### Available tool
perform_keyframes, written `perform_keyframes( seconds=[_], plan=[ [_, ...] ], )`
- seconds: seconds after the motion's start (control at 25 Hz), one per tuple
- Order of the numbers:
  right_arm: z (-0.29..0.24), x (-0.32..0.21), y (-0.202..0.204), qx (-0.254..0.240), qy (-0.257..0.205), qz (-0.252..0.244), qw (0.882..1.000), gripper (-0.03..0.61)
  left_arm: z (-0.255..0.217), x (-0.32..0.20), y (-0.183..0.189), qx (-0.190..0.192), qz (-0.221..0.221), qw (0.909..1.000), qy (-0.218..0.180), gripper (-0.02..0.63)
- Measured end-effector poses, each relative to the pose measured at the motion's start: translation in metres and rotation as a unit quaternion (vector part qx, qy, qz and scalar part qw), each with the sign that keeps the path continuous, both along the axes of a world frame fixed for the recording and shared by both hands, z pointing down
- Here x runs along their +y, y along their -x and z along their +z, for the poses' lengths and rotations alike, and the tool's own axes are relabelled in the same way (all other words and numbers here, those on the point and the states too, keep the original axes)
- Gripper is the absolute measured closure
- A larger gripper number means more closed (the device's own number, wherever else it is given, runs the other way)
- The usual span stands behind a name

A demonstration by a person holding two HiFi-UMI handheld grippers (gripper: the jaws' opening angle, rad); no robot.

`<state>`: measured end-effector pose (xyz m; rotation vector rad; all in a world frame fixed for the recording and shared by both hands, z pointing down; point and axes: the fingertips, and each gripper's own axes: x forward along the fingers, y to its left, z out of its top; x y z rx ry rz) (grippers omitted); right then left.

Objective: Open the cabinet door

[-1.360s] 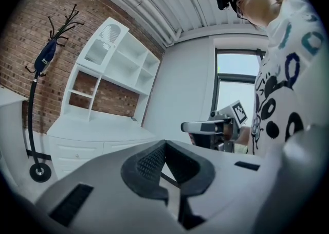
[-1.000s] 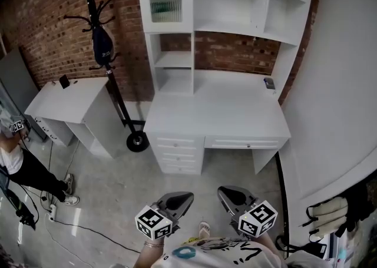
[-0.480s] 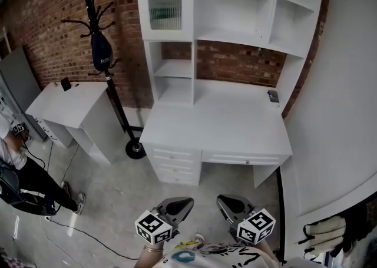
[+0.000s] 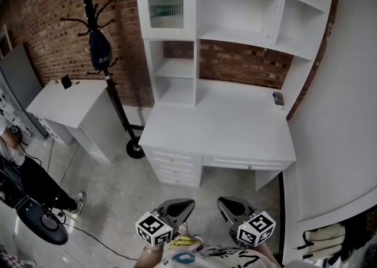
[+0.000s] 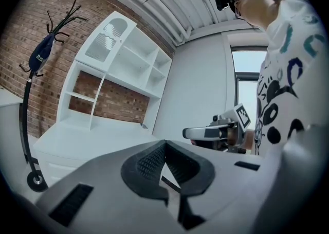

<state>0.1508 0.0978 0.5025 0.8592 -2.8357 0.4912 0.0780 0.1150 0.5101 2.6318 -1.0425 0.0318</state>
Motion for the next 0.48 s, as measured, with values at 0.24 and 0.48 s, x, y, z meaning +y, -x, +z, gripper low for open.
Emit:
perform_keyframes(
  seconds=[0.24,0.48],
  plan=[
    [-0.005,-0.037,0.012,-0.001,-0.006,0.004,1.0,0.549,-0.003,-0.038,0.014,-0.001,0.002,1.0,-0.004,0.601],
    [-0.015,-0.079,0.031,-0.002,-0.015,0.008,1.0,0.549,-0.012,-0.083,0.029,-0.005,0.013,0.9998,-0.018,0.601]
  ],
)
